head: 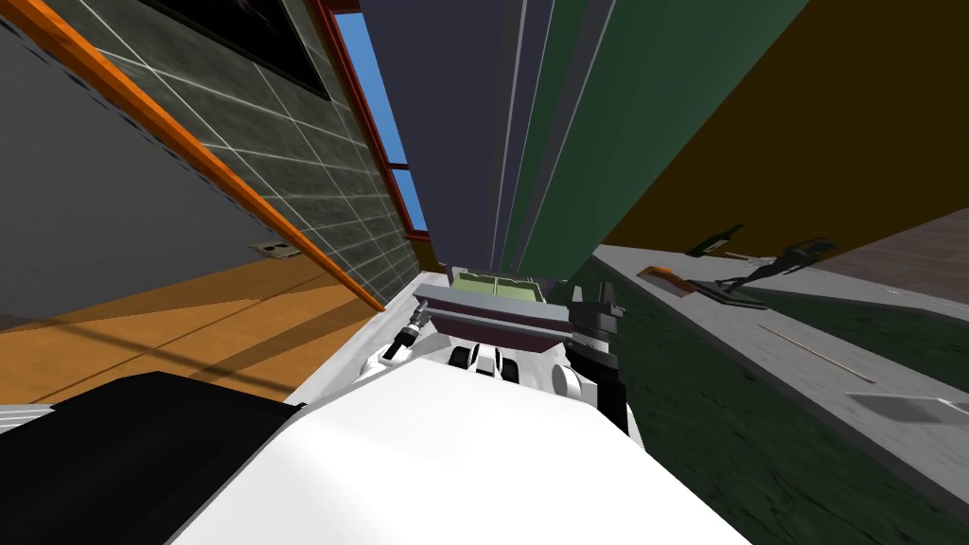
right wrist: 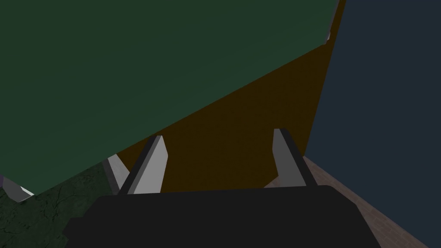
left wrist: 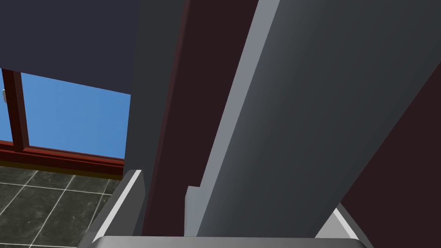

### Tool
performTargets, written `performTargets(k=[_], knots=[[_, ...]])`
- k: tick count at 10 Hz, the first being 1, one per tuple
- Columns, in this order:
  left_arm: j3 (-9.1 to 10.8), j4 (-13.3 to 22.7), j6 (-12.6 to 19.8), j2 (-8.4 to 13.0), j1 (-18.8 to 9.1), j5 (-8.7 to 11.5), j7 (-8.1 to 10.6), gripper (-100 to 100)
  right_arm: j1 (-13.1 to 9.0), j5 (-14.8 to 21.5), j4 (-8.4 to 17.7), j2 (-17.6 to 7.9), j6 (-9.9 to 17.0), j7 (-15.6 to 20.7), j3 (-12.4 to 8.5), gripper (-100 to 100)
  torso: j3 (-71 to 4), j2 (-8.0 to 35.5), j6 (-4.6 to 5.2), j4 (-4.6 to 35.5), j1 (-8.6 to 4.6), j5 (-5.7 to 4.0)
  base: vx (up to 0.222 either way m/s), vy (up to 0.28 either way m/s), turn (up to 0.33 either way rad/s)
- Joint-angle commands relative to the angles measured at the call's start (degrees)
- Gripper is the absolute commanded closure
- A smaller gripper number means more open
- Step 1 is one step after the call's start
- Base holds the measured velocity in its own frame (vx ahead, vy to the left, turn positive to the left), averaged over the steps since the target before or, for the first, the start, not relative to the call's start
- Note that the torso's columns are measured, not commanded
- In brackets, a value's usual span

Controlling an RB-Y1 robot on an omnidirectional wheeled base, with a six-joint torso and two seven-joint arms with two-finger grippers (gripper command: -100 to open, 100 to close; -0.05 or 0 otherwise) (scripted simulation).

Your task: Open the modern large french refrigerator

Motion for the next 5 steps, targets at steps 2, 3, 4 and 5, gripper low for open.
performTargets(k=[2,3,4,5], knots=[[-0.21,0.5,0.5,-0.2,0.4,0.0,-0.02,0,0.0,0.0,0.0,0.0,0.0,0.0,0.0,0,-0.1,-0.3,0.01,-0.3,0.34,0.31,0.0,0.0,0.0],[-0.28,0.7,0.7,-0.2,0.6,-0.1,-0.02,0,0.0,0.0,0.0,0.0,0.0,0.0,0.0,0,-0.2,-0.5,0.01,-0.4,0.46,0.42,0.0,0.0,0.0],[-0.33,0.8,0.8,-0.3,0.7,-0.1,-0.03,0,0.0,0.0,0.0,0.0,0.0,0.0,0.0,0,-0.2,-0.5,0.01,-0.4,0.56,0.51,0.0,0.0,0.0],[-0.37,0.9,0.9,-0.3,0.8,-0.1,-0.03,0,0.0,0.0,0.0,0.0,0.0,0.0,0.0,0,-0.2,-0.6,0.0,-0.5,0.63,0.57,0.0,0.0,0.0]])
